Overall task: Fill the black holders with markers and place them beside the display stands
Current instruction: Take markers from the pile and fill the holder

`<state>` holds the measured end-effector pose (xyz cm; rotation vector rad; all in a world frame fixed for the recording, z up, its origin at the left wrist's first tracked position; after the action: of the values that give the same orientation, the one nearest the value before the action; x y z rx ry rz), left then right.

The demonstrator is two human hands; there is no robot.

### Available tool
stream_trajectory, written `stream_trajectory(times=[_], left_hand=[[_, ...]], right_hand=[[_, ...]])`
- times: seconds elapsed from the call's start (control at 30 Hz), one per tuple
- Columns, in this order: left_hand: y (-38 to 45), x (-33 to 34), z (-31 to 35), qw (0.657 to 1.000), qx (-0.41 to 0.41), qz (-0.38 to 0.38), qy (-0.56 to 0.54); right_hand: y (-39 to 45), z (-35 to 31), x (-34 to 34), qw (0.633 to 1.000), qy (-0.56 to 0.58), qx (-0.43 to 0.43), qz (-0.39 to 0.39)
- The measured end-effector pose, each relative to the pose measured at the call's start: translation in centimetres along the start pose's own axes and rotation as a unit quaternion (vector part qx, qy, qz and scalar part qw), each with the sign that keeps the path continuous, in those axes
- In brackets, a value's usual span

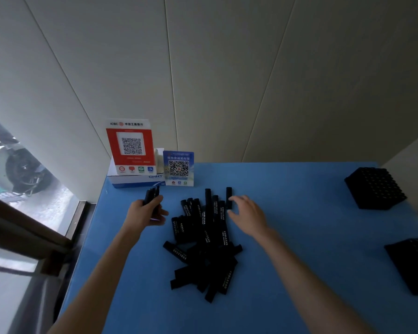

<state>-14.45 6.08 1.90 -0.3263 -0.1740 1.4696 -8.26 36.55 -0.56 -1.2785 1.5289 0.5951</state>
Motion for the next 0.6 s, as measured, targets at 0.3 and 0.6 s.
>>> stream_trajectory(times=[0.3, 0.6], left_hand=[[-2.4, -2.4, 1.8, 0.995, 0.072, 0.027, -0.057], [-4.4, -2.6, 1.0, 0.996, 0.069, 0.03, -0.047]], right_hand=[[2.8, -1.1, 2.0, 0.997, -0.064, 0.03, -0.01], [3.2, -0.8, 1.2, 0.992, -0.082, 0.092, -0.025]])
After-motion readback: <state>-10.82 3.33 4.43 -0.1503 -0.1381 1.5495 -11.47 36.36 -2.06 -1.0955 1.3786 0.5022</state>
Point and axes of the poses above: each hand's wrist, its own y-axis towards the middle knuckle, its own x-axis out of the palm, z = x × y, the point moved 2 cm from there along y, towards the middle knuckle, and after that the axes turned 11 degrees about x, right-handed, at the moved point
